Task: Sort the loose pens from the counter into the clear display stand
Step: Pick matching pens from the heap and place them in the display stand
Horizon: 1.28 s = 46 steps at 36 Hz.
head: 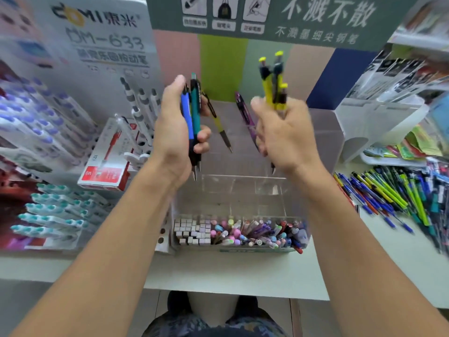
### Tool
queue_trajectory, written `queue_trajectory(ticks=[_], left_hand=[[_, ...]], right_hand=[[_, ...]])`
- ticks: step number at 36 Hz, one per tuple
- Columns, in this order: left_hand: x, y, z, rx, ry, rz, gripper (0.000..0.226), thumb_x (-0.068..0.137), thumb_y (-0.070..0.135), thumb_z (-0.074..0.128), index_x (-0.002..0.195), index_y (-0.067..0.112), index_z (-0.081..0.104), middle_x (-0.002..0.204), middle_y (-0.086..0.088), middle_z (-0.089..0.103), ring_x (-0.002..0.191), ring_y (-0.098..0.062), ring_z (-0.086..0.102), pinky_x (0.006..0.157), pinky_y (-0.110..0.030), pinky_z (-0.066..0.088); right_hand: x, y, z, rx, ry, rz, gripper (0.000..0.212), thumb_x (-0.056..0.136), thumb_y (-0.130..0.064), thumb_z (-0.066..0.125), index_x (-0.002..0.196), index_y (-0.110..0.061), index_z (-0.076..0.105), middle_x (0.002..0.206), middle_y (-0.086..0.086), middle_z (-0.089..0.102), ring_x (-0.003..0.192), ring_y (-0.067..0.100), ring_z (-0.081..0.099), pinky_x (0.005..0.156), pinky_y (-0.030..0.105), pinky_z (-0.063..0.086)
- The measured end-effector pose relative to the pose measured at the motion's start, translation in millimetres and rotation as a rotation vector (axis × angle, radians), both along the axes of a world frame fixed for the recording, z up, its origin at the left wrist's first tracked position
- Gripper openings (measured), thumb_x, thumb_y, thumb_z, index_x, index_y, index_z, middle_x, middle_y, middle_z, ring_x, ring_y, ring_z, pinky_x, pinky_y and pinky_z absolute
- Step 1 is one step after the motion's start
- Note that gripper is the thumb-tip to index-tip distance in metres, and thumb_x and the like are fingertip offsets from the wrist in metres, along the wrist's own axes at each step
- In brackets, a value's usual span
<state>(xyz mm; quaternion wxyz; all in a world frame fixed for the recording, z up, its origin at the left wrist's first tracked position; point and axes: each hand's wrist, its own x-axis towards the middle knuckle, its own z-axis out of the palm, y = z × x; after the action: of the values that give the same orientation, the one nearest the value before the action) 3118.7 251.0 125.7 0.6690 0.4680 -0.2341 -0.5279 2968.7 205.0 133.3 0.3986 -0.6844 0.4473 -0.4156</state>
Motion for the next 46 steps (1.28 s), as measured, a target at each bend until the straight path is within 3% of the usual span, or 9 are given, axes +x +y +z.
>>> queue_trajectory(ticks=[2,6,14,19,22,31,35,39,46], left_hand=[[8,1,-3,0.028,0.056,-0.029,0.037,0.103,0.043,0.034,0.083,0.016,0.05,0.075,0.0,0.051,0.046,-0.013,0.033,0.038,-0.018,0.022],[8,2,-11,0.081,0.02,-0.025,0.028,0.108,0.033,0.038,0.089,0.015,0.047,0.069,-0.001,0.048,0.048,-0.011,0.034,0.037,-0.02,0.025],[11,10,-21,0.062,-0.112,-0.033,0.019,0.11,0.025,0.04,0.097,0.014,0.048,0.075,-0.001,0.05,0.052,-0.01,0.042,0.043,-0.021,0.034],[12,16,-28,0.051,-0.211,-0.067,0.01,0.107,0.014,0.046,0.101,0.016,0.053,0.078,0.001,0.064,0.058,-0.012,0.051,0.047,-0.023,0.041],[12,18,-31,0.022,-0.245,-0.074,0.01,0.106,0.012,0.048,0.101,0.018,0.054,0.08,0.001,0.068,0.058,-0.011,0.054,0.048,-0.023,0.042],[10,22,-35,-0.006,-0.352,-0.044,0.008,0.106,0.013,0.048,0.111,0.012,0.054,0.084,-0.002,0.072,0.06,-0.012,0.061,0.05,-0.025,0.05],[12,24,-36,-0.016,-0.327,-0.033,0.009,0.106,0.012,0.047,0.112,0.011,0.054,0.083,-0.002,0.072,0.06,-0.012,0.062,0.05,-0.024,0.051],[13,28,-37,-0.03,-0.331,-0.069,0.008,0.106,0.012,0.049,0.112,0.013,0.054,0.086,-0.002,0.073,0.062,-0.013,0.061,0.05,-0.024,0.048],[-14,23,-32,-0.11,-0.325,-0.22,0.007,0.106,0.011,0.047,0.108,0.01,0.054,0.089,-0.008,0.072,0.059,-0.016,0.063,0.046,-0.026,0.048]], right_hand=[[8,-5,14,-0.036,-0.251,-0.03,0.049,0.098,-0.021,0.05,0.049,-0.022,0.047,0.052,0.003,0.045,0.055,0.023,0.043,0.058,0.032,0.037],[32,-21,26,-0.243,-0.251,-0.067,0.045,0.103,-0.015,0.047,0.062,0.003,0.051,0.063,0.008,0.044,0.058,0.008,0.039,0.059,0.021,0.033],[41,-45,-5,-0.327,0.139,-0.06,0.039,0.092,-0.023,0.067,0.063,-0.001,0.05,0.056,0.012,0.047,0.057,0.032,0.044,0.054,0.039,0.039],[42,-42,2,-0.352,0.472,-0.038,0.02,0.081,-0.026,0.076,0.071,-0.027,0.058,0.068,-0.006,0.061,0.07,0.021,0.061,0.066,0.031,0.049],[44,-43,4,-0.401,0.554,-0.063,0.013,0.081,-0.03,0.075,0.082,-0.018,0.07,0.074,-0.005,0.063,0.074,0.019,0.06,0.068,0.031,0.049],[61,-39,0,-0.434,0.467,-0.04,0.025,0.083,-0.033,0.079,0.093,-0.01,0.073,0.087,0.002,0.072,0.08,0.021,0.065,0.076,0.039,0.053],[55,-36,1,-0.278,0.288,-0.043,0.025,0.08,-0.028,0.082,0.098,-0.012,0.076,0.083,-0.005,0.071,0.077,0.008,0.067,0.076,0.029,0.057],[35,-16,5,-0.401,0.235,-0.099,0.017,0.088,-0.028,0.074,0.091,-0.013,0.079,0.079,-0.007,0.073,0.071,0.004,0.067,0.069,0.023,0.055],[10,8,-7,0.117,0.028,0.076,0.036,0.095,-0.014,0.071,0.078,0.017,0.064,0.052,0.002,0.048,0.04,0.0,0.039,0.044,0.01,0.032]])
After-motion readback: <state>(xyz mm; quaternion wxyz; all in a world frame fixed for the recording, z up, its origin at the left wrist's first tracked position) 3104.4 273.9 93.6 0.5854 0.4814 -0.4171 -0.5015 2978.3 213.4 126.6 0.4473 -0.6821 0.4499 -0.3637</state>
